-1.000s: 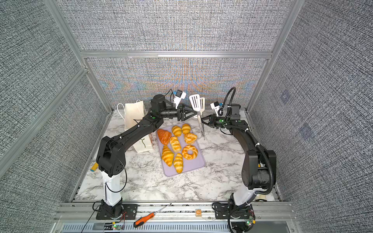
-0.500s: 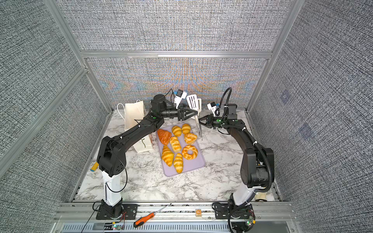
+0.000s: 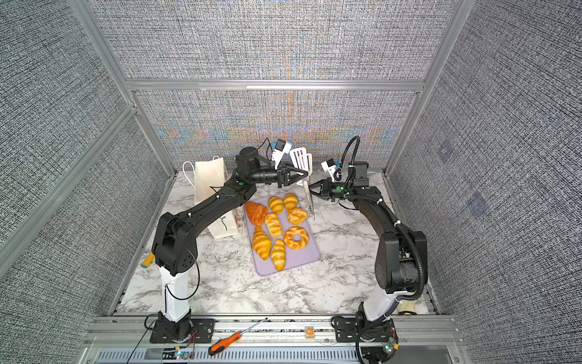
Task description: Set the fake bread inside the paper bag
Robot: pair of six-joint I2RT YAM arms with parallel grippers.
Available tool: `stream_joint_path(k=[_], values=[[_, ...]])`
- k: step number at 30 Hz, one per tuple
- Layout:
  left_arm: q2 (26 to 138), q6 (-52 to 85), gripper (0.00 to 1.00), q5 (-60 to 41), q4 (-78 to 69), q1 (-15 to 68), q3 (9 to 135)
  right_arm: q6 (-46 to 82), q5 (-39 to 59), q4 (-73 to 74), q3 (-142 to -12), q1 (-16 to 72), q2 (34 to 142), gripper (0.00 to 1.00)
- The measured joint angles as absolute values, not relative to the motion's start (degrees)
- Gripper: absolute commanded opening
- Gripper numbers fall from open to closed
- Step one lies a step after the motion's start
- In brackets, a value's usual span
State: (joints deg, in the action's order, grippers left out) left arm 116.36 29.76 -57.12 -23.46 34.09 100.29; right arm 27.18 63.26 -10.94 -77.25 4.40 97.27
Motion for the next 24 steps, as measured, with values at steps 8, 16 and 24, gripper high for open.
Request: stream_joint_path(k=[8, 16, 24], values=[[116.4, 31.5, 0.10, -57.5, -27.0, 34.1, 99.4, 27.2, 63.9, -11.0, -78.0, 4.4, 97.2, 0.00], [116.4, 34.5, 0.04, -58.5, -31.6, 34.2, 98.7, 26.3, 64.8, -11.8, -77.4, 3.4, 95.5, 0.22], [116.4, 36.3, 0.02, -58.4, -32.5, 34.0, 98.0, 32.6, 65.2, 1.3, -66.7, -1.4, 88.3, 0.63]])
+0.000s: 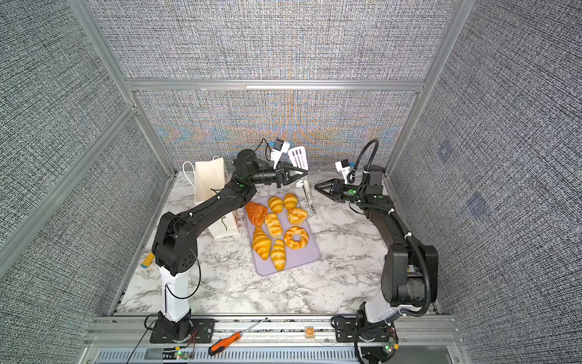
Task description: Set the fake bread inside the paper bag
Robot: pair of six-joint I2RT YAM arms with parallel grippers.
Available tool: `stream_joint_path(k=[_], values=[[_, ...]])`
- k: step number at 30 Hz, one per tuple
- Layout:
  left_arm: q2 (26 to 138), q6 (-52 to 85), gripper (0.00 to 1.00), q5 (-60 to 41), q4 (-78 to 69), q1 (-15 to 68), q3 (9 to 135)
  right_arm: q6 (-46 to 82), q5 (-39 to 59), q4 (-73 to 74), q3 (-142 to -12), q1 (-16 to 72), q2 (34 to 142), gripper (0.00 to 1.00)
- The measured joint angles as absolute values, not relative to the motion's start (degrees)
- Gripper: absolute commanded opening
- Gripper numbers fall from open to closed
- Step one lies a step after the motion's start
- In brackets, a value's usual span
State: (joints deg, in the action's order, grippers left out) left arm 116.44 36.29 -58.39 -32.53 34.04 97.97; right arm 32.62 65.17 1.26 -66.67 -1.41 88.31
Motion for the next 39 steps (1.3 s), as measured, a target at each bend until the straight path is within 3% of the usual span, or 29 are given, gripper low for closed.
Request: stream_joint_path(k=[2, 5, 6, 14, 19, 22, 32, 39], values=[[116.4, 36.8, 0.02, -58.4, -33.5, 34.2, 97.9, 33.5, 65.3, 4.0, -65.2, -1.7, 86.7, 0.72], [116.8, 37.5, 0.02, -58.4, -35.1, 34.3, 98.0, 35.2, 66.0, 9.1, -62.5, -1.9, 84.6, 0.96], [117.1, 37.5, 0.02, -58.4, -35.1, 34.3, 98.1, 36.2, 66.3, 11.5, -61.1, -2.0, 83.9, 0.99], [118.2, 36.9, 0.02, -58.2, -34.7, 35.6, 100.9, 60.6, 68.2, 48.8, -47.4, -2.2, 86.2, 0.99], [118.4, 31.8, 0.02, -57.0, -27.9, 37.3, 104.6, 77.3, 68.4, 72.1, -46.0, -2.2, 91.8, 1.00], [118.4, 28.9, 0.02, -56.8, -24.6, 38.3, 105.6, 81.9, 68.3, 78.9, -45.6, -1.8, 92.6, 1.00], [119.4, 27.5, 0.02, -55.6, -21.8, 38.8, 106.7, 82.1, 67.9, 81.8, -44.6, -1.4, 91.8, 1.00], [119.8, 28.1, 0.02, -55.4, -23.3, 40.4, 106.8, 74.9, 67.9, 71.7, -46.2, -0.4, 89.3, 0.97]])
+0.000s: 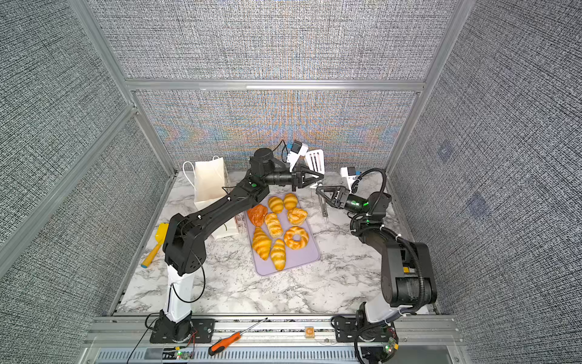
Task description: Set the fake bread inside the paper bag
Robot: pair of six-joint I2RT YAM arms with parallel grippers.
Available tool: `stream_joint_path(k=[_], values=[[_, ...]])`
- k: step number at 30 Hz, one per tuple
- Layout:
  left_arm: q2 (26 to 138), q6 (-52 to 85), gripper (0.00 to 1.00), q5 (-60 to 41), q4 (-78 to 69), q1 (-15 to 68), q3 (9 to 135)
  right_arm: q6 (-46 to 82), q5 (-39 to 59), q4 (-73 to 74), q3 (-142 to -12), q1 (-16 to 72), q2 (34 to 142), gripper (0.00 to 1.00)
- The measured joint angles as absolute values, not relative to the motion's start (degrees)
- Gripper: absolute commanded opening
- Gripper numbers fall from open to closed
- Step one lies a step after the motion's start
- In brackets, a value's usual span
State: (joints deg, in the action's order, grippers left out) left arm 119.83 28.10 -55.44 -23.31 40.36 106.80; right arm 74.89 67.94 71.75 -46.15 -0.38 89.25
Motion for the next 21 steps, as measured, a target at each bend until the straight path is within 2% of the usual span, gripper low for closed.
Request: stream_joint_path(k=[21], values=[[118.5, 37.9, 0.02, -54.1, -39.0, 41.6, 99.1, 66.5, 68.2, 60.9, -48.9, 0.4, 87.0, 0.79]])
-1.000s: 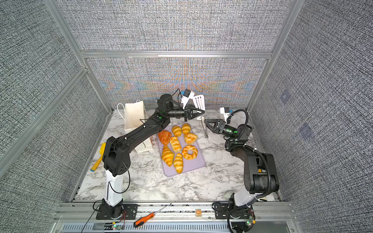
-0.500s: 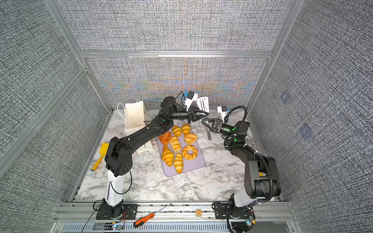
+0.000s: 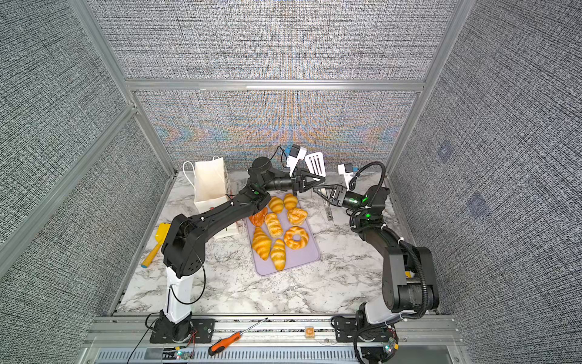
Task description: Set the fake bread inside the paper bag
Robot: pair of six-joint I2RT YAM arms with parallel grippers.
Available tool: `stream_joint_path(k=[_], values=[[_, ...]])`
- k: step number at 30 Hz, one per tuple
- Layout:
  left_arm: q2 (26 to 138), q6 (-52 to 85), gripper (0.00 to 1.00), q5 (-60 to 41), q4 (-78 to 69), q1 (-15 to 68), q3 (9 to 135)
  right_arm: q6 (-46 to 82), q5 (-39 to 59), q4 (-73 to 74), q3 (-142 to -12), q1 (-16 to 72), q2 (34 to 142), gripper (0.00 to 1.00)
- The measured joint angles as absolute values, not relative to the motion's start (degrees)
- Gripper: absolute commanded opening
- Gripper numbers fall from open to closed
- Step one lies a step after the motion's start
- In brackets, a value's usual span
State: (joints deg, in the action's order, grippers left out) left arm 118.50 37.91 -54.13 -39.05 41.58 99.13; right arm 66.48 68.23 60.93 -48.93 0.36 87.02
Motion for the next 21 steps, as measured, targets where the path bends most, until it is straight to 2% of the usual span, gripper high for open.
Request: stream_joint_path(k=[5, 8, 15, 21], values=[[118.5, 39.8, 0.02, -53.7, -42.1, 41.6, 97.6, 62.7, 68.4, 55.9, -49.8, 0.4, 85.4, 0.71], [118.5, 40.6, 0.04, -53.5, -43.7, 41.6, 96.8, 58.2, 68.4, 50.2, -50.6, 0.4, 83.8, 0.61], [117.5, 41.2, 0.11, -52.8, -45.0, 41.3, 95.0, 46.5, 67.3, 33.3, -53.8, 0.3, 80.0, 0.59], [117.3, 43.7, 0.23, -53.3, -47.1, 40.6, 93.2, 42.1, 65.9, 27.8, -54.4, -0.2, 78.9, 0.58]])
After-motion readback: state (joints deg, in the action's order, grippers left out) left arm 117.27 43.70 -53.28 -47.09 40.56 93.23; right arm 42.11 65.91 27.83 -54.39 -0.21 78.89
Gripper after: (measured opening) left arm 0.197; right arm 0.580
